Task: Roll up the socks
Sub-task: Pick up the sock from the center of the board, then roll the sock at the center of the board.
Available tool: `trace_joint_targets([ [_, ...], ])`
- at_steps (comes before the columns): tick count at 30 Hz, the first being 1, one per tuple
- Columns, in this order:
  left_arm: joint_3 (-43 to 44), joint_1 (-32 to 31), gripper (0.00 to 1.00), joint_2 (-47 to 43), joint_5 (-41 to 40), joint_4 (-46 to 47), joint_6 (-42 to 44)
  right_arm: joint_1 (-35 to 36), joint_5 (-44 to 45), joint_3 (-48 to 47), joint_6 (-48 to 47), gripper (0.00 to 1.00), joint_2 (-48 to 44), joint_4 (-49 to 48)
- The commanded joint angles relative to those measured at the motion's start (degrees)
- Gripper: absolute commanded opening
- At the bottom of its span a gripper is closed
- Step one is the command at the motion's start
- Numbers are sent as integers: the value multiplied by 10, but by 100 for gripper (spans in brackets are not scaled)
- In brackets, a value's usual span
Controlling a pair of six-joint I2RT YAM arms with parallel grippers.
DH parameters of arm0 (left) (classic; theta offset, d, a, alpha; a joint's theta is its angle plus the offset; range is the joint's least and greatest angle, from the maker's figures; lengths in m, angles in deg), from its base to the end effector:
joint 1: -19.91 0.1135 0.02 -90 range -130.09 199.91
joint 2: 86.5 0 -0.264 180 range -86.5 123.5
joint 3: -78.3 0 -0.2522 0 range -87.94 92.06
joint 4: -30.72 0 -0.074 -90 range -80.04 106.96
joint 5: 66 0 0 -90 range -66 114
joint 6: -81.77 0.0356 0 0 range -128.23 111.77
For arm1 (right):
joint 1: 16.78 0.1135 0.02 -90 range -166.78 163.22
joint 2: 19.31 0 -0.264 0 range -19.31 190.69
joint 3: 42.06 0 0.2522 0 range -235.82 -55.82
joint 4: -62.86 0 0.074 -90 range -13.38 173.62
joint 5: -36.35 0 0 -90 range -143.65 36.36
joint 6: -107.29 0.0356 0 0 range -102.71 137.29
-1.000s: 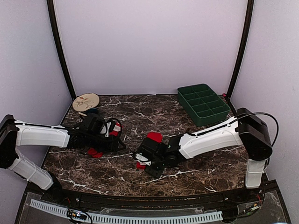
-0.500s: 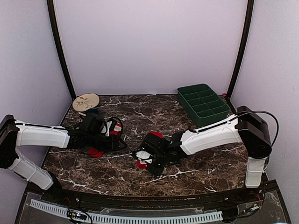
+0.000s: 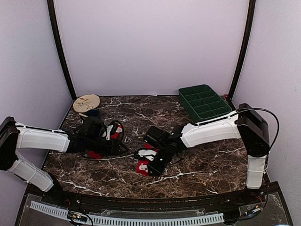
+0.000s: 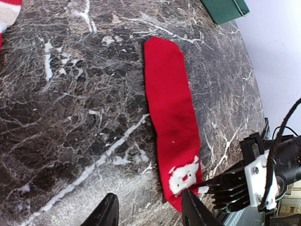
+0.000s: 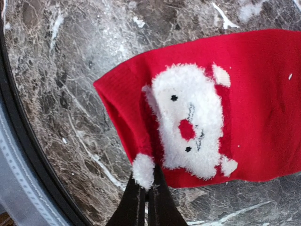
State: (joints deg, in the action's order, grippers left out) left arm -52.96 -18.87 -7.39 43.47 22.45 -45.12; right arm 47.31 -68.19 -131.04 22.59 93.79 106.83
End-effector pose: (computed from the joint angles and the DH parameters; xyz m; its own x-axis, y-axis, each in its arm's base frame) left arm 0.2044 -0.1794 0.1781 -0.8656 -0.0305 -0.4998 0.3424 0.6922 -0.6353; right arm 0.1642 0.3585 0.1526 -0.4879 -0.7997 -0.3500 -0.8703 0.4143 0.2664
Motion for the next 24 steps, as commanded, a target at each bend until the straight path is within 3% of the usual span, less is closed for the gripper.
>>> trace_joint_targets([
  [1,-8,2,48,-23,43,32,17,-31,-111,-43,31,0,20,32],
  [15,-78,-27,46,-82,89,110,73,-104,-282,-82,56,0,77,66],
  [24,-36,-108,48,11,96,98,140,-131,-328,-107,46,0,106,101],
])
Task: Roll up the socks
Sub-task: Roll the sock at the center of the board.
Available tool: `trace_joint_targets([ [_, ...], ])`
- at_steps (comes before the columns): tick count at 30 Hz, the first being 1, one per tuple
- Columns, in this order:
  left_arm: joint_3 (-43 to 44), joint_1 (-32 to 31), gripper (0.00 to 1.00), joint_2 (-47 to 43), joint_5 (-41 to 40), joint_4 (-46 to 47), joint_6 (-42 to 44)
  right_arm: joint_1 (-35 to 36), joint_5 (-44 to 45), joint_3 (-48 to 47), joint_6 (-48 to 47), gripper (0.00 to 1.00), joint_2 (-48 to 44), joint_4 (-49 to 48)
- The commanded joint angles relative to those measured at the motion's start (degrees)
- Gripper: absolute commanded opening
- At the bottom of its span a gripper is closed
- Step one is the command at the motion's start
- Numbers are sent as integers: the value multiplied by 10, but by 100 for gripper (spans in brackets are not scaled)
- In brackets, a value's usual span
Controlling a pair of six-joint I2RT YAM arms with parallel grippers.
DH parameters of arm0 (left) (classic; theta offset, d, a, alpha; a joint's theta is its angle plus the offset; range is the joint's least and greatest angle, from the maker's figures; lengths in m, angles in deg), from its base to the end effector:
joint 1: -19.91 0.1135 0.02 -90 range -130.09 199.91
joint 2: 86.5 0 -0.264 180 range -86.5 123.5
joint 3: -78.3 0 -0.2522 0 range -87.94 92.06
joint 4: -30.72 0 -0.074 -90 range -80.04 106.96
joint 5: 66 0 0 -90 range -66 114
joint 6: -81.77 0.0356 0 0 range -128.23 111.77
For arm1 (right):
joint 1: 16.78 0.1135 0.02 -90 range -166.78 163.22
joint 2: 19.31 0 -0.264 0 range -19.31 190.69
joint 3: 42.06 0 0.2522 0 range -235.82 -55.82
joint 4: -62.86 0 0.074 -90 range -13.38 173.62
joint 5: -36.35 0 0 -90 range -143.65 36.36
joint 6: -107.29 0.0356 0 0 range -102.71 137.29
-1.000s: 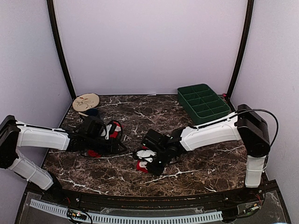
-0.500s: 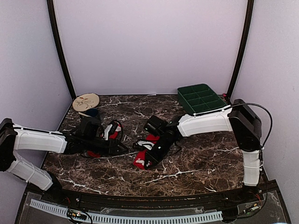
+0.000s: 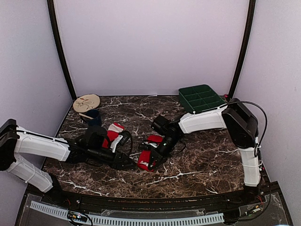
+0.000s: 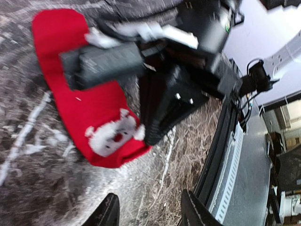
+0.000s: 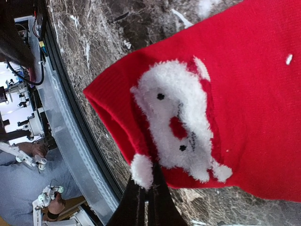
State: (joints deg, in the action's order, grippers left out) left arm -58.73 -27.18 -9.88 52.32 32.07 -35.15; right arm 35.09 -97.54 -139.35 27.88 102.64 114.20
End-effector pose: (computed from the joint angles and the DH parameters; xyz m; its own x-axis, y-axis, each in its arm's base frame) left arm 0.1632 -0.2004 0.1743 -0.7399 0.2106 -0.6389 0.6536 0.4497 -0.6087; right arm 0.2356 0.3401 0.1356 -0.7121 -0.6927 -0.1142 -0.5489 0.4480 0.7057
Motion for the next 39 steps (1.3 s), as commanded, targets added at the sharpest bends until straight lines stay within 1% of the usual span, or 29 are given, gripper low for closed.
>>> trace_joint_targets([
  [1,24,-29,48,45,3,4,42,-10,-35,-27,-9,0,20,32],
  [5,26,-33,48,60,-21,20,46,-13,-38,-37,-14,0,27,46],
  [12,51,-33,49,81,-64,-4,87,-15,-39,-58,-21,0,38,65],
  [20,77,-33,50,111,-71,-18,144,-17,-44,-63,-25,0,42,71],
  [24,82,-33,51,123,-72,-10,158,-17,-48,-63,-26,0,43,70],
  [31,94,-33,52,151,-62,0,167,-20,-52,-64,-26,0,43,71],
  [35,95,-33,50,159,-56,10,171,-22,-55,-65,-26,0,43,71],
  [39,99,-33,43,169,-46,7,179,-23,-57,-67,-26,0,43,72],
])
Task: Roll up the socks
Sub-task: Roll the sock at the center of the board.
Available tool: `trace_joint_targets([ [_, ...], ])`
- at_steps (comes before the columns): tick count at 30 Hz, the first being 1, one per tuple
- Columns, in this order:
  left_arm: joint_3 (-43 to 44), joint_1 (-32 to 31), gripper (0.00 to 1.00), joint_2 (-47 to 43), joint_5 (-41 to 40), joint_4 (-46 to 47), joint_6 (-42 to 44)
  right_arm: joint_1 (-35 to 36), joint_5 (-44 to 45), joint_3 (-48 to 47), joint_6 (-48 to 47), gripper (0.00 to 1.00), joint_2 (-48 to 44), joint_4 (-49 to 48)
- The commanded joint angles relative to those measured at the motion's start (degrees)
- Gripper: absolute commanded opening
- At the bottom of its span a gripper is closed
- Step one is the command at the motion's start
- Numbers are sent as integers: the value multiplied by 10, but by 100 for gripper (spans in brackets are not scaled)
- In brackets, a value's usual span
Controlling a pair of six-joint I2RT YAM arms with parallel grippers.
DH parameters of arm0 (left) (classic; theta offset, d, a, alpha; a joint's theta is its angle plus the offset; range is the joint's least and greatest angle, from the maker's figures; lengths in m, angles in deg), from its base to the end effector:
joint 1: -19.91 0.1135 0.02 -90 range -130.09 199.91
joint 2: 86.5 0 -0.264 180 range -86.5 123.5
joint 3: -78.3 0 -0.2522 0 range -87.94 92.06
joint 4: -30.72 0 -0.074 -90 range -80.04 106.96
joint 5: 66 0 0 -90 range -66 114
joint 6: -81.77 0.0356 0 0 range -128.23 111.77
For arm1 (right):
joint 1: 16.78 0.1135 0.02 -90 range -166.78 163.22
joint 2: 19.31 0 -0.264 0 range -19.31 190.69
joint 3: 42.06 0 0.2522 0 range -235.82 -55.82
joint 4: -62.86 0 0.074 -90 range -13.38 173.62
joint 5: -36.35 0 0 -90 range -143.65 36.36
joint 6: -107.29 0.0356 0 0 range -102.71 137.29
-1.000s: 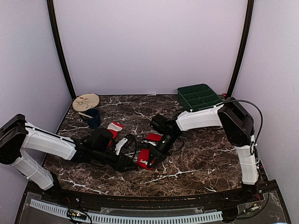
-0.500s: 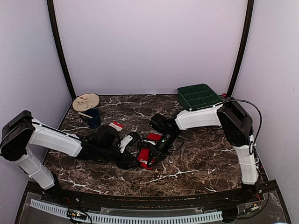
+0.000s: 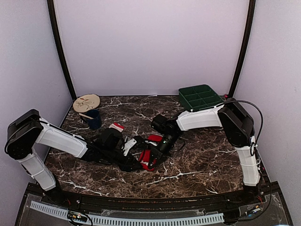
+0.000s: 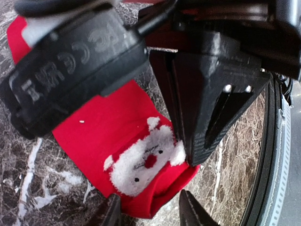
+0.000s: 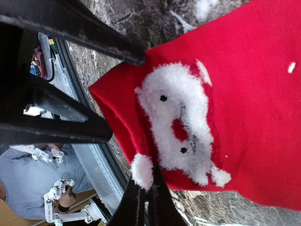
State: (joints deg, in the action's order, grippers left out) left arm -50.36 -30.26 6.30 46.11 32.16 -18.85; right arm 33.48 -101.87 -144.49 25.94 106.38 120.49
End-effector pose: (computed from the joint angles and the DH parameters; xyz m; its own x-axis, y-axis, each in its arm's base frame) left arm 0.1843 -0.2419 0.1414 -0.5700 0.4168 -0.7081 0.8048 0.4567 -0.3790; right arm 0.2489 0.3408 0.1318 -0.7125 -0.7002 -0.0458 -0.4862 0.4455 0.7517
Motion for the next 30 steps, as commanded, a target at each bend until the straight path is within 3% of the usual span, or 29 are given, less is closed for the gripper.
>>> trace_joint_targets([
  [1,16,-2,42,10,17,6,17,-7,-15,-16,-6,0,6,10],
  [11,30,-2,30,31,32,8,23,-8,-19,-16,-6,0,9,9],
  [20,47,-2,1,50,58,-13,29,-11,-10,-14,-7,0,12,12],
  [26,68,0,0,71,84,-49,40,-14,6,-19,-12,0,16,18],
  [30,71,11,0,73,96,-69,43,-15,33,-17,-19,12,13,27],
])
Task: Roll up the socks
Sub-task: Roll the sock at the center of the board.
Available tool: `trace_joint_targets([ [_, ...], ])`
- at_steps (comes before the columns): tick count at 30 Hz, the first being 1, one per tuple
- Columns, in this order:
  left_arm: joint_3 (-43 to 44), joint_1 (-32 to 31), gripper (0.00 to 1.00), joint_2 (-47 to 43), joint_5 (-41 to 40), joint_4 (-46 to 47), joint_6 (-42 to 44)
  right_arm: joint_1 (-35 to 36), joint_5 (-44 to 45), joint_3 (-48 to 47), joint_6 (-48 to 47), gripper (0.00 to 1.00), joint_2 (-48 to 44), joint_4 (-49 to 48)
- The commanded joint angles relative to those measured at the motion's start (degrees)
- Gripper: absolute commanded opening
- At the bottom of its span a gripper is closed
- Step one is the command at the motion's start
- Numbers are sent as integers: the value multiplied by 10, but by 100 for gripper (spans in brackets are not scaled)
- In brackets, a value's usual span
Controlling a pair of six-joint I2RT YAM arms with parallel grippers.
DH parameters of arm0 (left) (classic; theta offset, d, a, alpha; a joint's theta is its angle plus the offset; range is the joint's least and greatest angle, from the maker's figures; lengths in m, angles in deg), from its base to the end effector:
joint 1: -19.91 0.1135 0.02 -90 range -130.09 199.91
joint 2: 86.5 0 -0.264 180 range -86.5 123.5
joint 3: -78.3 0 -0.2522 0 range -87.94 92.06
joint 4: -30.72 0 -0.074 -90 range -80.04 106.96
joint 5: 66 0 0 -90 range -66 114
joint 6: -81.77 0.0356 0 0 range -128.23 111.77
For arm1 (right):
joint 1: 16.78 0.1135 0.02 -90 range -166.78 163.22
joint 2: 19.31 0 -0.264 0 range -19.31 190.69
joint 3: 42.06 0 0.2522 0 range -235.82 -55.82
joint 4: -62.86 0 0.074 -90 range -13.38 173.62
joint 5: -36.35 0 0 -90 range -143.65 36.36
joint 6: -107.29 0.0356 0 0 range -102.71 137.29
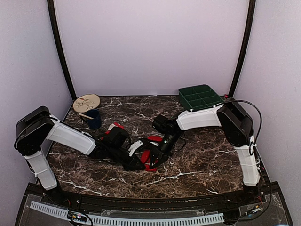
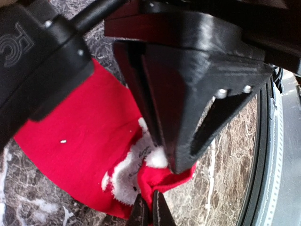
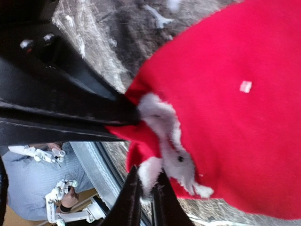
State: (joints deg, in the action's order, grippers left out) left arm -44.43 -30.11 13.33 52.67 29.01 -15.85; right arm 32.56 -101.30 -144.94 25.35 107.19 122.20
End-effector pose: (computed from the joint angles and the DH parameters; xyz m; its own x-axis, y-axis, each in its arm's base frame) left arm 0.1965 -0.2609 0.1296 -0.5630 0.4903 -0.6653 0.8257 0.3688 -0.4269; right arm 0.2538 0.3358 0.1274 -0.7202 -0.6935 -0.0185 -0.4737 0.4721 0.7434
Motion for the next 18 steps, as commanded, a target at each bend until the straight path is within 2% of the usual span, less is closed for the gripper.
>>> trace_joint_targets([
  [1,14,15,0,3,37,-45,13,-7,33,-10,-15,13,2,11],
  [9,44,52,0,6,84,-112,5,-13,78,46,8,26,-47,-48],
  [18,94,56,0,36,118,-190,5,-13,137,113,49,37,-100,-137],
])
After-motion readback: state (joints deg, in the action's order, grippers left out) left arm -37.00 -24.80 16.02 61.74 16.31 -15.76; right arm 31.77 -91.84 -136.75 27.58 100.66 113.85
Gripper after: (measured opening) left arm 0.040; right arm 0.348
